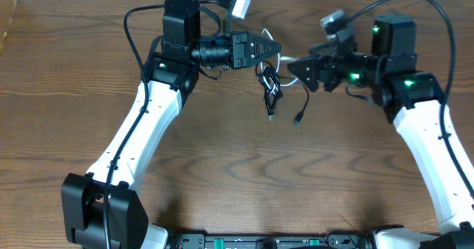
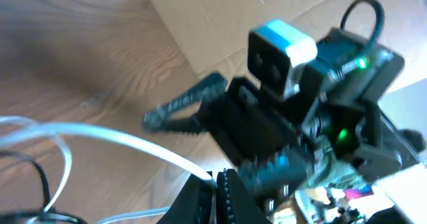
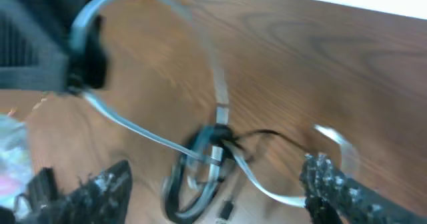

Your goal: Untangle cables

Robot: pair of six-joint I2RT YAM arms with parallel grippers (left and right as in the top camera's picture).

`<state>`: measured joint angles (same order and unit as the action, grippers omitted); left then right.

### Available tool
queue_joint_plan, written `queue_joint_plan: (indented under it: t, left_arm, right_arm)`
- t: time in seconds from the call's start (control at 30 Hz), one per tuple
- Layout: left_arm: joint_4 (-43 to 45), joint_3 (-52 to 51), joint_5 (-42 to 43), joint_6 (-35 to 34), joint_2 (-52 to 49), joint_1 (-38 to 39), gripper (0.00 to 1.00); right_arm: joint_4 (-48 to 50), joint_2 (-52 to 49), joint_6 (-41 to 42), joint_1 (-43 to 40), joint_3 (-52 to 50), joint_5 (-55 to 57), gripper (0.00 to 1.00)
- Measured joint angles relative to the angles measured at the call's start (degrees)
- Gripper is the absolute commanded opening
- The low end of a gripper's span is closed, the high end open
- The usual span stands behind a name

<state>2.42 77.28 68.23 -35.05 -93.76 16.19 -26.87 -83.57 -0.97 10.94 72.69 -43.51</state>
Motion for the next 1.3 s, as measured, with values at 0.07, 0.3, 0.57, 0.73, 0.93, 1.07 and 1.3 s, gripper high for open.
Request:
queue_joint_plan:
  t: [0.07, 0.3, 0.57, 0.73, 0.93, 1.07, 1.3]
  left_arm:
    - [-0.02, 0.00, -0.72, -2.75, 0.00, 0.00, 0.07]
    - [-0.02, 0.00, -1.73, -10.14, 0.00, 0.00, 0.08]
    - [0.00, 0.00, -1.75, -14.49, 0.02, 0.44, 0.08]
    - [0.59, 0.00, -1.75, -15.45, 0.00, 1.73, 0.08]
    - [1.05, 0.00, -2.64, -15.93, 0.02, 1.99, 0.17]
    - [1.03, 0.02, -2.54, -13.73, 0.02, 1.92, 0.37]
    - [-11.13, 0.13, -4.13, -1.68, 0.02, 1.95, 0.50]
  right_arm:
    - [0.28, -0.24, -0.13, 1.68, 0.00, -0.44, 0.71]
    - [1.33, -0.33, 0.26, 5.62, 0.00, 0.72, 0.55]
    - [4.61, -0.39, 1.40, 6.62, 0.00, 4.74, 0.52]
    - [5.20, -1.03, 1.77, 7.15, 0.00, 4.96, 0.34]
    - [5.11, -3.43, 3.82, 7.21, 0.00, 5.79, 0.01]
    - [4.79, -3.50, 9.07, 7.23, 0.00, 10.78, 0.01]
    - [-0.02, -3.37, 23.78, 7.23, 0.00, 24.59, 0.01]
